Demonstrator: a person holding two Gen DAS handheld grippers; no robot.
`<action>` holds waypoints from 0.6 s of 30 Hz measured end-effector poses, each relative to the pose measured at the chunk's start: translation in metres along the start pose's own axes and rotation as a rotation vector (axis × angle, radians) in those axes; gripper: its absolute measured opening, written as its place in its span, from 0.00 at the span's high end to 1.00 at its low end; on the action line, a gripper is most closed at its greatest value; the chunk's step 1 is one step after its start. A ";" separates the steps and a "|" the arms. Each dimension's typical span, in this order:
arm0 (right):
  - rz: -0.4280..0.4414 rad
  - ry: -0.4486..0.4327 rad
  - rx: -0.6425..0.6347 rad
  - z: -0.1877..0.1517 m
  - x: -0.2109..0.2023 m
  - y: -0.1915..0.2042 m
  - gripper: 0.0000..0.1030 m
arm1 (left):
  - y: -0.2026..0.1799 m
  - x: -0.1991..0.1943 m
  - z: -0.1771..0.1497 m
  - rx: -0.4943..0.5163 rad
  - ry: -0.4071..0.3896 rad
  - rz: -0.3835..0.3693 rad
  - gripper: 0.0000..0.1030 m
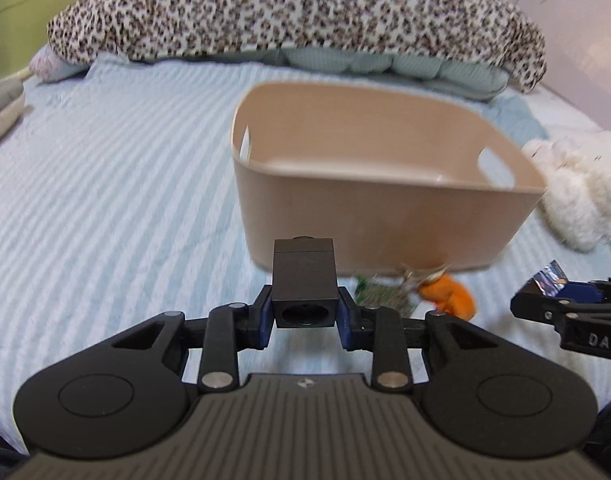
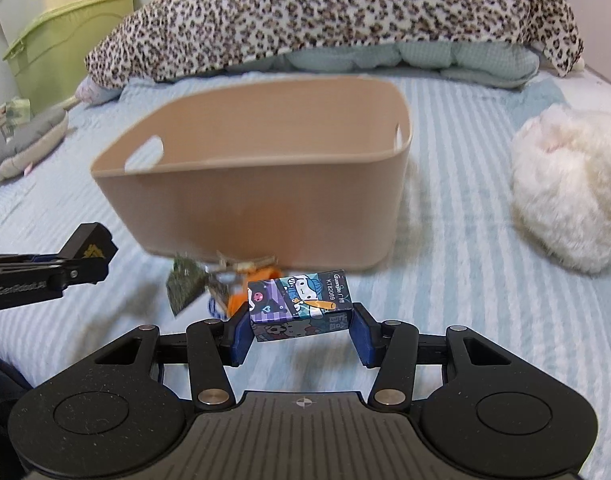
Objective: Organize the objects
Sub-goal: 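Carry both items into the basket and open both grippers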
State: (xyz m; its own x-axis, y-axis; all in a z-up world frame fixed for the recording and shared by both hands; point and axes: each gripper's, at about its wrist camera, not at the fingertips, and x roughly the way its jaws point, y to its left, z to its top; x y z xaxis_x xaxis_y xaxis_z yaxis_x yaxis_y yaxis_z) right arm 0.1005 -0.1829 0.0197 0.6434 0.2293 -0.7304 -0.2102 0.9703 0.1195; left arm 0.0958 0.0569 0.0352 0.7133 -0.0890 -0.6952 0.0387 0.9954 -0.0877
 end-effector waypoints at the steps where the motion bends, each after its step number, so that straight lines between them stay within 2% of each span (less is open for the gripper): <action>1: 0.000 -0.014 0.001 0.004 -0.004 -0.001 0.55 | -0.002 -0.005 0.003 0.001 -0.014 -0.003 0.68; 8: -0.002 -0.119 0.000 0.036 -0.025 -0.002 0.55 | -0.014 -0.022 0.029 0.021 -0.103 -0.016 0.68; 14: -0.004 -0.188 -0.012 0.068 -0.025 -0.004 0.55 | -0.020 -0.015 0.052 0.030 -0.125 -0.022 0.68; 18: -0.015 -0.196 -0.039 0.083 -0.012 -0.001 0.55 | -0.024 0.001 0.066 0.041 -0.127 -0.012 0.68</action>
State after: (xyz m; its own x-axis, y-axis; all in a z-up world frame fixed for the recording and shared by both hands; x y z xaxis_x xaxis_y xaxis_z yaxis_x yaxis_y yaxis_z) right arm 0.1537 -0.1802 0.0839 0.7768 0.2287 -0.5868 -0.2250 0.9710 0.0806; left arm 0.1415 0.0351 0.0838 0.7952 -0.0978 -0.5984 0.0741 0.9952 -0.0641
